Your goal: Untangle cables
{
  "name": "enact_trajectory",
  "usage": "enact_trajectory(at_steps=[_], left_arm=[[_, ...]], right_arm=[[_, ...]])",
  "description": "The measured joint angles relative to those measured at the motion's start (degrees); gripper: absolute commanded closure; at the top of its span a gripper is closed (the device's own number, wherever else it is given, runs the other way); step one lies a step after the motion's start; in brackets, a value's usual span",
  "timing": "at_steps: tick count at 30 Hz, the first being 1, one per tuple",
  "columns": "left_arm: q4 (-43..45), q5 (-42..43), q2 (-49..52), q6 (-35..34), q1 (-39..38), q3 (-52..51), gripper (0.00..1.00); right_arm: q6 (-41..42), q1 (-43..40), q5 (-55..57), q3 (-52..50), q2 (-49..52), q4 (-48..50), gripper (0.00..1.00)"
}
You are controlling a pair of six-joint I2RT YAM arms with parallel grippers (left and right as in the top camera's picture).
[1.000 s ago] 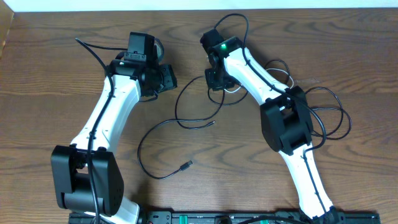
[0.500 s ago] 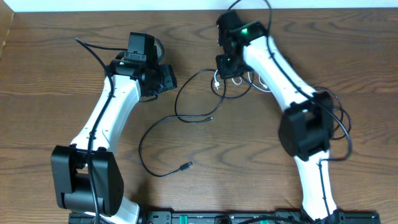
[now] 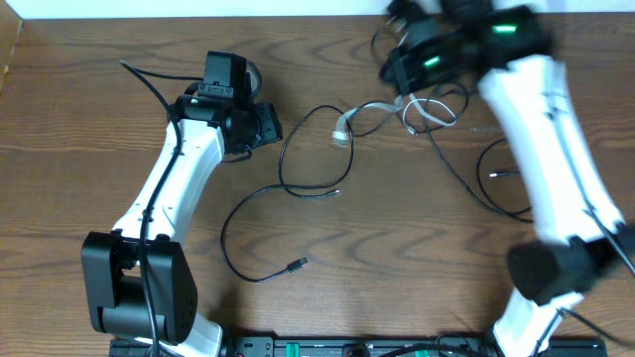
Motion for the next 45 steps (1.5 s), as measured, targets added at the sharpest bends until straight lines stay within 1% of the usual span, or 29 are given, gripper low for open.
enact_trajectory(at_steps=[3, 8, 11, 15, 19, 24, 28, 32, 39, 44, 45], left_arm=[[0.0, 0.0, 0.0, 0.0, 0.0, 0.0, 0.44], [0.0, 0.0, 0.0, 0.0, 0.0, 0.0, 0.44], [0.0, 0.0, 0.0, 0.0, 0.0, 0.0, 0.44], [0.0, 0.0, 0.0, 0.02, 0.0, 0.0, 0.45], [0.09, 0.0, 0.0, 0.37, -0.26, 0.02, 0.45], [1.36, 0.0, 0.0, 0.57, -1.6, 0.0, 0.45], [2.21, 0.31, 0.0, 0.9, -2.73, 0.0, 0.45], [3.17, 3.98, 0.0, 3.19, -3.26, 0.0, 0.44], [7.41, 11.26, 0.0, 5.51, -5.68, 0.0, 0.44], [14.29, 15.21, 0.02, 6.32, -9.18, -0.02, 0.43], [15.76, 15.76, 0.02, 6.27, -9.75, -0.02, 0.41]], right_arm=[[-1.09, -5.66, -4.35, 1.42, -6.56, 4.0, 0.99], [-0.72, -14.12, -7.34, 2.91, -15.93, 8.17, 0.99], [0.81, -17.51, -8.31, 3.37, -18.84, 9.42, 0.99], [2.95, -18.8, -8.74, 3.52, -18.95, 10.01, 0.99], [3.96, -18.01, -8.46, 3.04, -17.07, 5.49, 0.99], [3.76, -12.74, -6.75, 1.22, -11.74, -1.18, 0.99], [3.3, -7.85, -6.51, 0.22, -3.96, -2.19, 0.99], [3.04, -4.22, -6.47, -0.76, 1.29, -1.66, 0.99], [2.84, -2.01, -6.25, -0.87, 1.92, -0.94, 0.99], [2.84, -2.16, -5.9, -0.87, 1.92, -1.18, 0.99], [2.84, -2.16, -5.88, -0.87, 1.92, -1.25, 0.99]])
